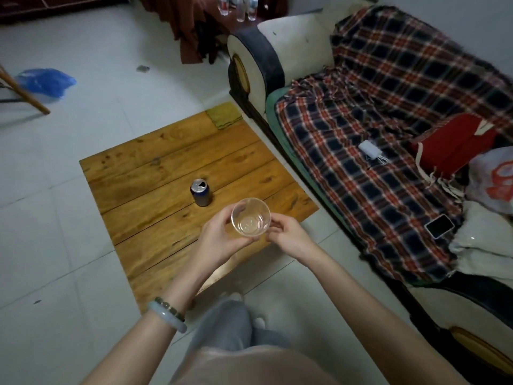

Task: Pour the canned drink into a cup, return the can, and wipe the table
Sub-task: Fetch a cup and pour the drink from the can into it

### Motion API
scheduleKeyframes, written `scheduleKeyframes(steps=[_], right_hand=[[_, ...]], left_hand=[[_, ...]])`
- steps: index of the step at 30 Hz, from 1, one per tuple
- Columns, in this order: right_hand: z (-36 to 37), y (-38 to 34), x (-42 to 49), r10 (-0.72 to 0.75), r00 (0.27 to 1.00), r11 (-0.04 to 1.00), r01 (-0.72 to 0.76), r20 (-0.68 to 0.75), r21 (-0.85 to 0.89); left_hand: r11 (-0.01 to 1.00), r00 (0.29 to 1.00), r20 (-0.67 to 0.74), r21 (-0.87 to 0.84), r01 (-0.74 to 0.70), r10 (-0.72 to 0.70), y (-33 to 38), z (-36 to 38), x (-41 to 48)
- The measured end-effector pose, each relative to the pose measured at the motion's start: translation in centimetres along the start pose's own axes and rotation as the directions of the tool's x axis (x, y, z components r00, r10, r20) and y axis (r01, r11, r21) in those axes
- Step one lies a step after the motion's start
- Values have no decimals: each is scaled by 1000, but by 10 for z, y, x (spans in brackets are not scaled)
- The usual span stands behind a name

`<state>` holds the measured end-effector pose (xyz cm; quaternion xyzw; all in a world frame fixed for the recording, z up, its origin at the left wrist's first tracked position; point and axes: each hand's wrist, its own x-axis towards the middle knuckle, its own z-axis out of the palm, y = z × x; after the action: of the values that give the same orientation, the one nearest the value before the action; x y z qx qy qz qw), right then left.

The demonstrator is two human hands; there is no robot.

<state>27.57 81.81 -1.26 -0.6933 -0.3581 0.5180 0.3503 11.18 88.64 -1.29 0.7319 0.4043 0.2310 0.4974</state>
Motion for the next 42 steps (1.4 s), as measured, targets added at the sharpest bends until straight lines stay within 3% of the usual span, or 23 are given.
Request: scheduleKeyframes(steps=[17, 23, 32, 42], right_hand=[[-53, -33, 204, 11, 982, 962, 41, 189, -272], [-55, -36, 269, -15, 966, 964, 83, 258, -252], [-36, 36, 359, 40, 961, 966, 33, 275, -257], [-26, 110, 423, -32, 960, 961, 106, 278, -256]], left_hand=[[967, 955, -180, -139, 213, -236, -67, 17, 170], [945, 923, -213, -144, 294, -319, -102, 18, 212], [908, 862, -292, -191, 373, -415, -200, 61, 252], [911, 825, -387, -174, 374, -412, -272, 100, 281]])
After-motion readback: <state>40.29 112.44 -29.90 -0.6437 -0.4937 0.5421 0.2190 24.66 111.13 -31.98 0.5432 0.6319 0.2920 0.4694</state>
